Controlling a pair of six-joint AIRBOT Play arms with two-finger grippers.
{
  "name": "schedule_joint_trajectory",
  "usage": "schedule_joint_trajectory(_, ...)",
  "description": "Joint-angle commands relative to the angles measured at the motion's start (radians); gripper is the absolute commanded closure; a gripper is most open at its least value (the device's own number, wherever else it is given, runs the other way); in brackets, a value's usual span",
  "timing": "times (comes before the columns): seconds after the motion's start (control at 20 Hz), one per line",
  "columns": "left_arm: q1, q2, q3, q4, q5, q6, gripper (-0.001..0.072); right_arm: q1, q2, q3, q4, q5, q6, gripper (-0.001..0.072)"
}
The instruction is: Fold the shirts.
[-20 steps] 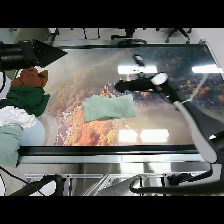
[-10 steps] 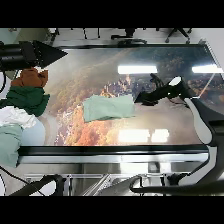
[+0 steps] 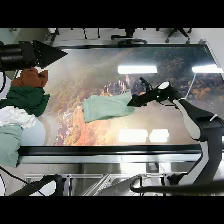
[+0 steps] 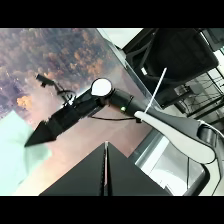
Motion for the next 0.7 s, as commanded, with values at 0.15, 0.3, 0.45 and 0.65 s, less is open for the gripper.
schedule_joint_trajectory(0.15,0.001,0.0,0.0,0.0,-0.001,0.0,0.0693,-0.326,0.2,0.029,-0.093,0.012,0.09,0.0694)
schedule_joint_trajectory(0.3,0.001,0.0,0.0,0.0,0.0,0.002,0.0693,-0.583,0.303,0.029,-0.244,0.038,0.171,0.0695)
schedule_joint_trajectory(0.45,0.001,0.0,0.0,0.0,0.0,0.017,0.0693,-0.83,0.372,0.021,-0.368,0.039,0.237,0.0695)
schedule_joint_trajectory(0.65,0.0,0.0,0.0,0.0,-0.001,0.017,0.0693,-1.065,0.386,-0.018,-0.479,0.101,0.265,0.0695)
